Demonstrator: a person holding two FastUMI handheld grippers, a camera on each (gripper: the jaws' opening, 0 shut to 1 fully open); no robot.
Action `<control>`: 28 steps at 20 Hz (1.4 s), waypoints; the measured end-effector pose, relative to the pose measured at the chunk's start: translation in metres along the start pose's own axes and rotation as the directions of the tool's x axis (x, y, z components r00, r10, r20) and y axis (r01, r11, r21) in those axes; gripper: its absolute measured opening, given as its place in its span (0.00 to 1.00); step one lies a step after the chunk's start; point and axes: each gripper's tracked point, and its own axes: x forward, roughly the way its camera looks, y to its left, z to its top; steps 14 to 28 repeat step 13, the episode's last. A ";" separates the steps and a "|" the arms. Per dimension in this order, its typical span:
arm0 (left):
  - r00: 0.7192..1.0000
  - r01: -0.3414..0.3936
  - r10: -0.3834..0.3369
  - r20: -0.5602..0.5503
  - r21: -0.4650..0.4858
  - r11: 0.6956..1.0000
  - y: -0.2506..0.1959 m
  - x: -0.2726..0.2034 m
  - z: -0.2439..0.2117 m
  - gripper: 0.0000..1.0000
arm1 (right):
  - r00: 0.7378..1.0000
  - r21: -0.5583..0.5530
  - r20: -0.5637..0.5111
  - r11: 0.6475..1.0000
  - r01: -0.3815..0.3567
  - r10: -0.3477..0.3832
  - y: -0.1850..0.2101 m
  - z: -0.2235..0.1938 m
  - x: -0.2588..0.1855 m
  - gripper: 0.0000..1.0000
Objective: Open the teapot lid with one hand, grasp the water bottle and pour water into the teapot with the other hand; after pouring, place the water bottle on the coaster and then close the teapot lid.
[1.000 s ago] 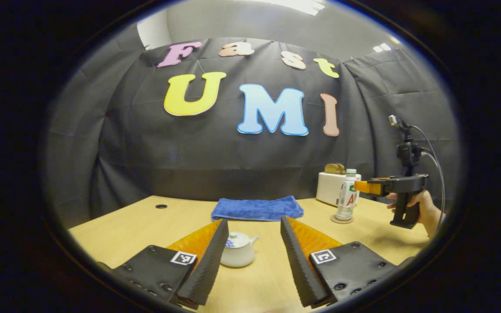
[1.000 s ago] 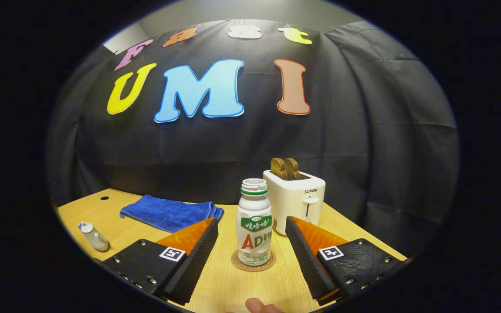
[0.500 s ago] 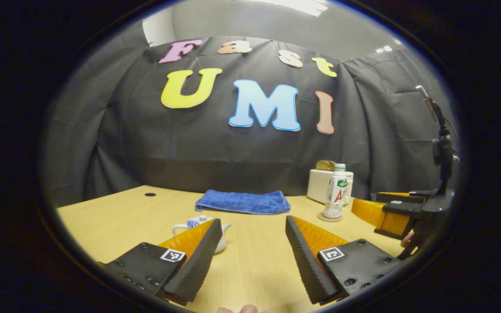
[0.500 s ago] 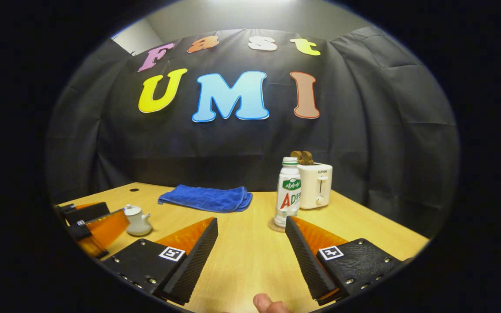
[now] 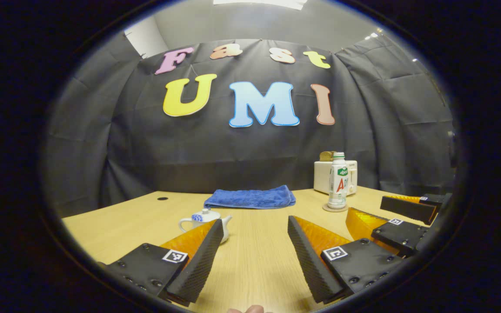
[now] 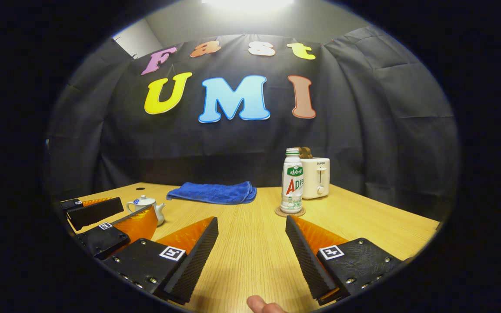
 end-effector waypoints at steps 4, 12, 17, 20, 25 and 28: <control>1.000 -0.018 0.018 0.001 0.001 1.000 0.001 0.004 0.001 0.99 | 1.000 -0.006 -0.001 1.000 0.010 -0.010 -0.001 -0.002 -0.001 0.96; 0.998 0.069 -0.069 -0.003 -0.004 0.998 -0.014 0.005 0.000 0.99 | 1.000 0.000 0.001 1.000 -0.025 0.025 0.003 -0.001 0.001 0.95; 0.996 0.088 -0.088 -0.004 -0.004 0.996 -0.017 0.006 0.000 0.99 | 1.000 -0.002 0.000 1.000 -0.024 0.024 0.003 -0.001 0.000 0.95; 0.996 0.088 -0.088 -0.004 -0.004 0.996 -0.017 0.006 0.000 0.99 | 1.000 -0.002 0.000 1.000 -0.024 0.024 0.003 -0.001 0.000 0.95; 0.996 0.088 -0.088 -0.004 -0.004 0.996 -0.017 0.006 0.000 0.99 | 1.000 -0.002 0.000 1.000 -0.024 0.024 0.003 -0.001 0.000 0.95; 0.996 0.088 -0.088 -0.004 -0.004 0.996 -0.017 0.006 0.000 0.99 | 1.000 -0.002 0.000 1.000 -0.024 0.024 0.003 -0.001 0.000 0.95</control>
